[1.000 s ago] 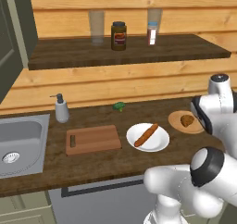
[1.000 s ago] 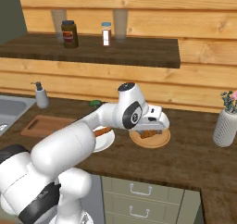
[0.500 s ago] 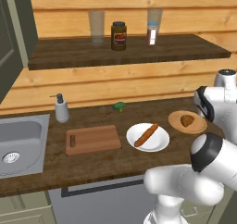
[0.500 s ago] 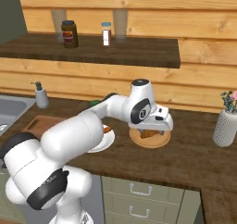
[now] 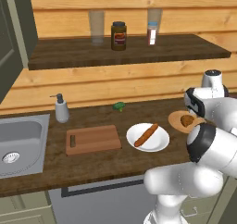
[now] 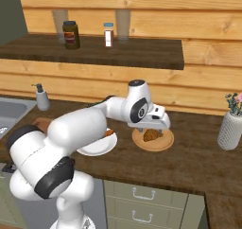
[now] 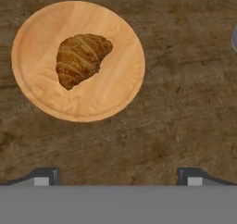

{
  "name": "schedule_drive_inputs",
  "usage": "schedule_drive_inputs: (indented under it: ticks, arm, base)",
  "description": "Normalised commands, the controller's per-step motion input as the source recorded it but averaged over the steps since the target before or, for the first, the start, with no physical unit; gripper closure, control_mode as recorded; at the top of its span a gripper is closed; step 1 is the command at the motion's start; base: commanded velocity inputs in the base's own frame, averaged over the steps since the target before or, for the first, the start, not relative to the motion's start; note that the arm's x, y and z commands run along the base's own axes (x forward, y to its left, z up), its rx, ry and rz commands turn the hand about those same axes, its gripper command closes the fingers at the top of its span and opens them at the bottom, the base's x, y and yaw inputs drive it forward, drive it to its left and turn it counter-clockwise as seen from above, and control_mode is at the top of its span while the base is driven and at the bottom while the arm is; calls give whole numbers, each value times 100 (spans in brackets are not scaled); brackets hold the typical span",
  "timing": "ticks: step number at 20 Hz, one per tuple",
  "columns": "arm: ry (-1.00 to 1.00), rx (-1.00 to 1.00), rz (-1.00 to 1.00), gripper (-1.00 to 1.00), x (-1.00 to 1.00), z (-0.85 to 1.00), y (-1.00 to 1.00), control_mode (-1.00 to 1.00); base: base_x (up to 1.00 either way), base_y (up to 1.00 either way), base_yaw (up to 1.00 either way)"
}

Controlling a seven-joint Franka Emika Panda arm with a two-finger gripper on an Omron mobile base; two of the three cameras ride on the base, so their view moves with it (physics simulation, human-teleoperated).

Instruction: From the different types of pastries on the counter, select a croissant and place it on the cutting board. Then retrieve a jar of jam from the cabinet and place it alongside the croissant on the cutting board.

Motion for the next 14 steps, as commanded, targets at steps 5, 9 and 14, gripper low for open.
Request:
schedule_drive_inputs:
  ticks: [5,9,14]
  arm:
    - [0,-1,-2,-100,38,-4,9,-100]
    - [0,0,0,-100,33,0,0,-100]
    - [0,0,-1,-100,38,0,2,-100]
  base:
    - [0,0,0]
    - [0,0,0]
    - [0,0,0]
